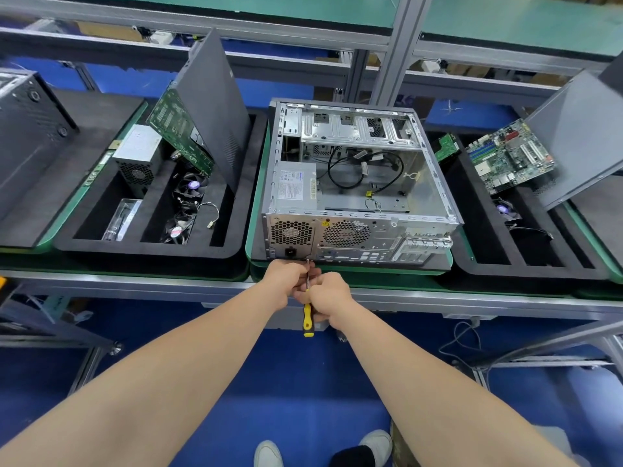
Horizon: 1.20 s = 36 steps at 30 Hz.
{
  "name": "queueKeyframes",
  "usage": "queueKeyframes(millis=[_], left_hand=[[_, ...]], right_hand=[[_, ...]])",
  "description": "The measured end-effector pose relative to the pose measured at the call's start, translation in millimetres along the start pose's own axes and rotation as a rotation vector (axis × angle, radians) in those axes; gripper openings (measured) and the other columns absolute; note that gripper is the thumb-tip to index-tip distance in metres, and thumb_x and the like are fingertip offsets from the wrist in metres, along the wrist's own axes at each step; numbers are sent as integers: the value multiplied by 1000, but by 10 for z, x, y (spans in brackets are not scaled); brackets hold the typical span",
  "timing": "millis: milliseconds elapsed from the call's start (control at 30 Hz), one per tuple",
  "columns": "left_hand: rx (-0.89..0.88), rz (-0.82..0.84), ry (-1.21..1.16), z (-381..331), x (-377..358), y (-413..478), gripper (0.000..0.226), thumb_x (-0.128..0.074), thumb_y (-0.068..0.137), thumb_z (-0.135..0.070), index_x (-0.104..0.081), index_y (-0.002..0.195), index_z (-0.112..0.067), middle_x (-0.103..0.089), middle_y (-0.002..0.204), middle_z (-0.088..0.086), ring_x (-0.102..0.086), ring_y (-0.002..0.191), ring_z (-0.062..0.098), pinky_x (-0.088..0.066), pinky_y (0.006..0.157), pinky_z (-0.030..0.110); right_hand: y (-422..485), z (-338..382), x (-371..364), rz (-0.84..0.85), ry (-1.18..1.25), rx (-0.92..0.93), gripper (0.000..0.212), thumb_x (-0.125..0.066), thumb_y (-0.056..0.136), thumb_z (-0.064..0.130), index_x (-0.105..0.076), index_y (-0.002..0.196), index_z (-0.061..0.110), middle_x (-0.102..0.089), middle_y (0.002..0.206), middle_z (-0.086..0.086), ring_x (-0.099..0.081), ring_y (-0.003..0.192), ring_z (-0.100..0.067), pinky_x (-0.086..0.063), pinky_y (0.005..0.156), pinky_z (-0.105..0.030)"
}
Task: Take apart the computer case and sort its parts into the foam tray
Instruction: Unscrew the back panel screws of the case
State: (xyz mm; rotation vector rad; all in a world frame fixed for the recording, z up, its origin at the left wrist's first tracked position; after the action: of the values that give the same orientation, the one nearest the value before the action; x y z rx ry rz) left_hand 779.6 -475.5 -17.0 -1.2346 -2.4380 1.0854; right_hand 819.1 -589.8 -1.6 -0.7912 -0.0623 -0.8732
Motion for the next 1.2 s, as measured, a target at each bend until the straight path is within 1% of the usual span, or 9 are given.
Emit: queueKeyframes(millis=[67, 200, 333, 500, 633, 767, 867, 1100, 1200], left_hand=[[-4, -17, 11, 17, 8, 26, 14, -67, 95, -9, -72, 107, -3, -79, 91, 9, -75, 81, 21, -60, 81, 39], [-44, -4, 41, 2, -8, 26, 18, -72, 93, -12, -72, 108, -3, -79, 91, 8, -74, 88, 24, -56, 92, 45], [-43, 1, 43, -9, -9, 37, 18, -71, 93, -9, -71, 109, -2, -79, 91, 10, -76, 88, 25, -60, 77, 39], [-26, 3, 22, -12, -26, 25, 15, -67, 95, -4, -69, 109, 0, -79, 93, 12, -77, 89, 26, -60, 92, 44], [-25, 18, 48, -25, -17, -30, 13, -64, 97, -7, -69, 109, -3, -80, 94, 6, -77, 87, 21, -61, 75, 34], [-18, 46, 53, -28, -26, -68, 17, -65, 97, -11, -70, 110, 0, -79, 97, 5, -76, 94, 19, -55, 69, 31], [-21, 65, 46, -36, -42, -59, 19, -65, 97, -10, -70, 111, 2, -79, 99, 8, -76, 96, 19, -59, 85, 36], [-44, 41, 29, -33, -45, -46, 19, -63, 98, -10, -70, 113, 0, -78, 101, 10, -74, 91, 23, -57, 84, 36], [-38, 20, 33, -38, -39, -40, 18, -62, 98, -6, -70, 112, 0, -77, 104, 13, -73, 90, 24, -56, 88, 38]], right_hand=[[-6, 43, 28, -44, -89, 16, 16, -83, 90, 19, -77, 99, 7, -75, 94, -10, -71, 85, -25, -62, 56, -35], [-22, 55, 50, -62, -140, 32, 19, -83, 88, 21, -76, 95, 4, -76, 98, -15, -74, 94, -32, -67, 67, -46], [-28, 13, 39, -15, -48, 64, 14, -86, 86, 21, -77, 84, 10, -74, 86, -9, -68, 81, -24, -67, 70, -46], [-82, -129, -89, 155, 346, -19, 24, -78, 95, 21, -75, 111, 3, -63, 83, -7, -60, 76, -24, -60, 75, -42], [-238, -267, -357, 328, 836, -231, 38, -52, 111, 38, -65, 116, 3, -59, 90, -9, -65, 73, -23, -58, 62, -35], [-258, -241, -461, 386, 963, -233, 35, -46, 113, 34, -68, 112, 7, -68, 80, -3, -56, 60, -14, -45, 49, -26], [-215, -188, -445, 328, 919, -205, 26, -47, 113, 25, -66, 107, 9, -66, 76, -3, -51, 53, -14, -42, 45, -26], [-137, -108, -188, 56, 395, 40, 29, -43, 111, 20, -67, 103, 6, -69, 82, -12, -68, 55, -24, -58, 53, -35], [-202, 57, -27, -84, 111, 188, 31, -46, 107, 16, -67, 85, 6, -71, 69, -8, -73, 55, -30, -61, 52, -35]])
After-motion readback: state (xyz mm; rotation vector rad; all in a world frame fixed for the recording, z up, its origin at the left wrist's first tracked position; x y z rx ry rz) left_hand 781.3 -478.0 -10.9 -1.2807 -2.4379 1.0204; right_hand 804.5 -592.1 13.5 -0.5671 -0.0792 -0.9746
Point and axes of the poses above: each hand's wrist, its own y-axis towards the middle knuckle, its own x-axis out of the back of the hand, z = x × y, the point moved 10 cm from there along y, towards the middle knuckle
